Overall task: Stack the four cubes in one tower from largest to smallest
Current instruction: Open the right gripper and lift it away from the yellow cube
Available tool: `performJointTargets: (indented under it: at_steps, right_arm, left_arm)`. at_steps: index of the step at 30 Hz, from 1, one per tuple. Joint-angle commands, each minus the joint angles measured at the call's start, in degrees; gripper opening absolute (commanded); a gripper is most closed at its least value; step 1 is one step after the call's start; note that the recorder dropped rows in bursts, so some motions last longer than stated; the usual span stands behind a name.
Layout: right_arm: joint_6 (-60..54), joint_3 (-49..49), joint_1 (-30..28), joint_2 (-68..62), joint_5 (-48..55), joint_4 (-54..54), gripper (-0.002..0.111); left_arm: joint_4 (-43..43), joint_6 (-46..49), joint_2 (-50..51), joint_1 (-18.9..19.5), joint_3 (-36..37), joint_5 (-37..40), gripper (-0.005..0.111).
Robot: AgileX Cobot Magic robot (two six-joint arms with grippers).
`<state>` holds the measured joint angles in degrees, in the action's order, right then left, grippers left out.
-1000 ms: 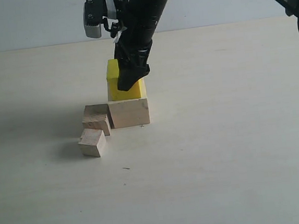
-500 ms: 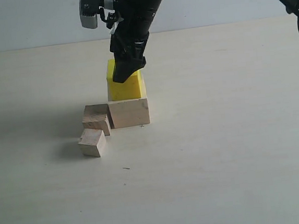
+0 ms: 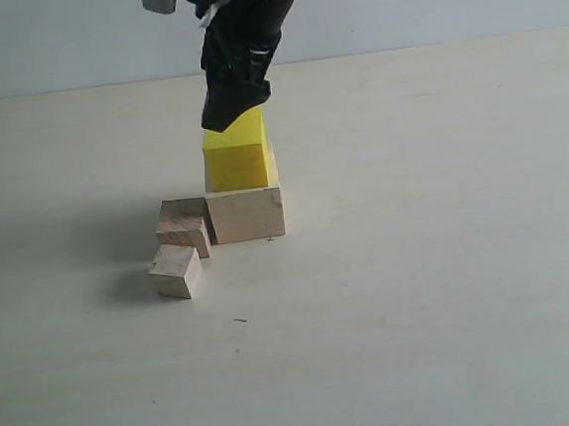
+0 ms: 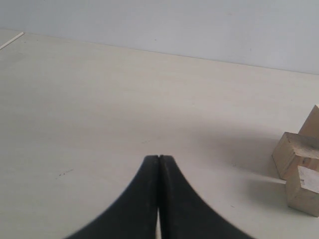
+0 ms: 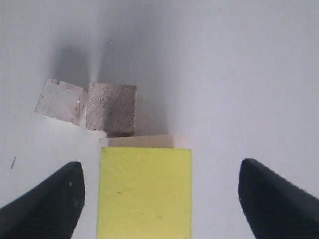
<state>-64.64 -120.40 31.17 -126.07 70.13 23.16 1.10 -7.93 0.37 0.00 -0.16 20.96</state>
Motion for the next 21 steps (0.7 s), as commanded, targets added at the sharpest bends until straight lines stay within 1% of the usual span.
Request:
performJointTargets:
  at_steps: [1,3,5,8,10,14,17,18,21]
  right_arm:
    - [4.1,-0.5,-0.2,2.7,-0.2,1.3,0.08]
    - [6.5,-0.5,-0.2,3.4,-0.2,1.3,0.079]
    - [9.1,-0.5,-0.2,4.1,-0.2,0.7,0.075]
    - [15.5,-0.5,-0.2,5.5,-0.2,-1.1,0.059]
    - [19.1,-0.5,-0.2,6.4,-0.2,-1.9,0.045]
    - [19.9,-0.5,-0.2,8.1,-0.2,-1.8,0.021]
    - [23.3,-0.5,-0.2,9.5,-0.2,-2.3,0.002]
    - [24.8,-0.5,-0.3,10.2,-0.2,-3.2,0.0]
    - [30.3,-0.5,-1.4,12.1,-0.2,-4.7,0.0]
  left_arm:
    - [0.2,0.2,-0.4,0.0,0.2,-0.4,0.0]
    - [0.2,0.2,-0.4,0.0,0.2,-0.4,0.0]
    - [0.2,0.2,-0.4,0.0,0.2,-0.4,0.0]
    - [0.2,0.2,-0.4,0.0,0.2,-0.4,0.0]
    - [0.2,0.2,-0.4,0.0,0.2,-0.4,0.0]
    - [0.2,0.2,-0.4,0.0,0.2,-0.4,0.0]
    - [0.2,0.2,-0.4,0.0,0.2,-0.4,0.0]
    - [0.2,0.2,-0.4,0.0,0.2,-0.4,0.0]
    - [0.2,0.2,-0.4,0.0,0.2,-0.4,0.0]
